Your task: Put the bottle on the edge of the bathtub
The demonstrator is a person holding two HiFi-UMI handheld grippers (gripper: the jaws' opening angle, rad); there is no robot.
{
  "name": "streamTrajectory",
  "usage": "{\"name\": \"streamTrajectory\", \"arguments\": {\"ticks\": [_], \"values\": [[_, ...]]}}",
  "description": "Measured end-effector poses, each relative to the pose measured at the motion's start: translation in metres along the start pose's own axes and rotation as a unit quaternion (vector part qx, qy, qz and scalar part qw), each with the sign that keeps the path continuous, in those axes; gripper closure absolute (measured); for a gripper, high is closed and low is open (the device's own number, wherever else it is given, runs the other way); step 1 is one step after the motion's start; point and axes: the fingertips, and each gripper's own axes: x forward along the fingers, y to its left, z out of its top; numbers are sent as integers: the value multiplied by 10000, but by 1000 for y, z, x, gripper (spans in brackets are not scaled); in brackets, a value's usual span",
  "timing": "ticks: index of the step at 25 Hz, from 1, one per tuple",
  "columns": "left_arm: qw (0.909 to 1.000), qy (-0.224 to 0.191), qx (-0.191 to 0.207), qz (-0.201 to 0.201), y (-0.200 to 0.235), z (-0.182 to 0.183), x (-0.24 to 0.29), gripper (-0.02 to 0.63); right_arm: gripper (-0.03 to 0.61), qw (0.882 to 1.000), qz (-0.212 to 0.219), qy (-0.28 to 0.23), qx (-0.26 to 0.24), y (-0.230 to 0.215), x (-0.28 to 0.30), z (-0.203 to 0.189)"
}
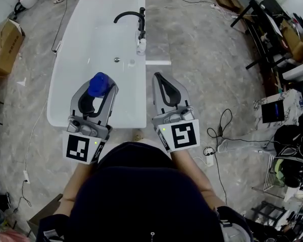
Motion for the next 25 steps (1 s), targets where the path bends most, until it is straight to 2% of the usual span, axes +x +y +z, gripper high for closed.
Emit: {"name": "streamTrajectory", "arguments": {"ticks": [7,15,20,25], "values": [[9998,-35,165,-95,-2,-12,27,463,578,9999,15,129,81,-14,12,-19],[9987,34,138,-498,6,-32,51,463,578,9992,-260,286,139,-19,31,-33],[9970,48,84,-766,26,-47,71,463,578,9981,-377,477,113,-21,55,-49],[9954,-13,85,-949,34,-67,100,463,578,9971,-486,550,184,-43,77,-70]]}}
